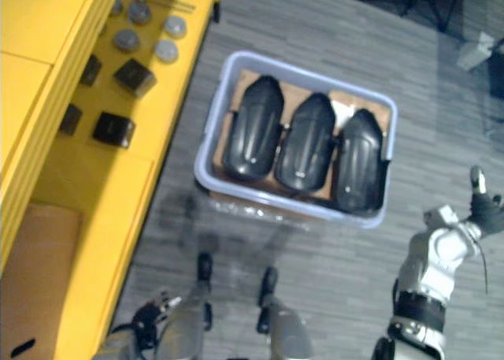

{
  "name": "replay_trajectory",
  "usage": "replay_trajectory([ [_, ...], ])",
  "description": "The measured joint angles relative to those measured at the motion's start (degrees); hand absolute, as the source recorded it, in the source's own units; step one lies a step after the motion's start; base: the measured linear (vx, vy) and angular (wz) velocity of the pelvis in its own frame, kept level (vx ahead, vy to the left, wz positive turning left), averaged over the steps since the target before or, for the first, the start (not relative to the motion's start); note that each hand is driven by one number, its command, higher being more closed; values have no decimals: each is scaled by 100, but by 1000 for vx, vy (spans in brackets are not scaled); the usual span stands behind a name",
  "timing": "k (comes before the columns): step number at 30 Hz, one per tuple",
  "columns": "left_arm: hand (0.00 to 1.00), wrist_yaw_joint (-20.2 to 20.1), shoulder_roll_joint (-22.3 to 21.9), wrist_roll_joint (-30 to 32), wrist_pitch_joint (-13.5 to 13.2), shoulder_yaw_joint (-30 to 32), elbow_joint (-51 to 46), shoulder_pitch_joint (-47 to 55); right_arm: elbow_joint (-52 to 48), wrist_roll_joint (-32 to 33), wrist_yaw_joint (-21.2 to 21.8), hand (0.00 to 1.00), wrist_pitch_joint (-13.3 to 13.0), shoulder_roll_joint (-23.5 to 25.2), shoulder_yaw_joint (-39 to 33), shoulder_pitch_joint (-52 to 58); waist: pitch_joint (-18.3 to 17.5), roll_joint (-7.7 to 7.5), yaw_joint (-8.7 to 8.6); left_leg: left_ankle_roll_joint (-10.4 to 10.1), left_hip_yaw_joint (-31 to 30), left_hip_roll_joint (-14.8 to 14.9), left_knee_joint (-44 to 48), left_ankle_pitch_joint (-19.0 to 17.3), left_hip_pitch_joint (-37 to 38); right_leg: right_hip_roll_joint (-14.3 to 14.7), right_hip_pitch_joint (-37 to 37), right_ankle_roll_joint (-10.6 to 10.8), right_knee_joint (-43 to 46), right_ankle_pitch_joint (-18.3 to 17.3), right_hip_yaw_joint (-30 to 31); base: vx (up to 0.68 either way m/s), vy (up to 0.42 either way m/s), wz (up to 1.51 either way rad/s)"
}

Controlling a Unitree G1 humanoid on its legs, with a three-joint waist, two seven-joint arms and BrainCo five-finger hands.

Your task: Walk over and take plastic housings, then place them on the shelf

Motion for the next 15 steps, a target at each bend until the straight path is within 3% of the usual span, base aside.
replay_trajectory([
  [4, 0, -1, -54, -264, -49, -19, 5, -104, 252, -93, -195, 0, 424, -423, 109, -374, 109, 169, 25, 55, 8, -11, 538, -224, -419, -27, -271, -4, 173, 7, 52, -29, 46, -4],
  [10, 0, 11, -179, -484, -74, -91, 7, -186, 661, -142, -486, 0, 777, -664, 192, -667, 280, 452, 48, 55, -84, -17, 917, -362, -765, -25, -465, -65, 313, -40, 64, -63, 10, 4],
  [12, 0, 36, -189, -567, -101, -254, 13, -204, 1083, -107, -597, 0, 979, -860, 213, -827, 308, 499, 67, 43, -97, -36, 963, -350, -860, -45, -539, -99, 325, -94, 64, -68, 0, 2],
  [15, 0, 56, -229, -714, -131, -291, 12, -236, 1538, 98, -646, 0, 1041, -1238, 258, -921, 388, 641, 67, 47, -155, -60, 1084, -343, -960, -93, -572, -87, 396, -206, 6, -58, 15, 10],
])
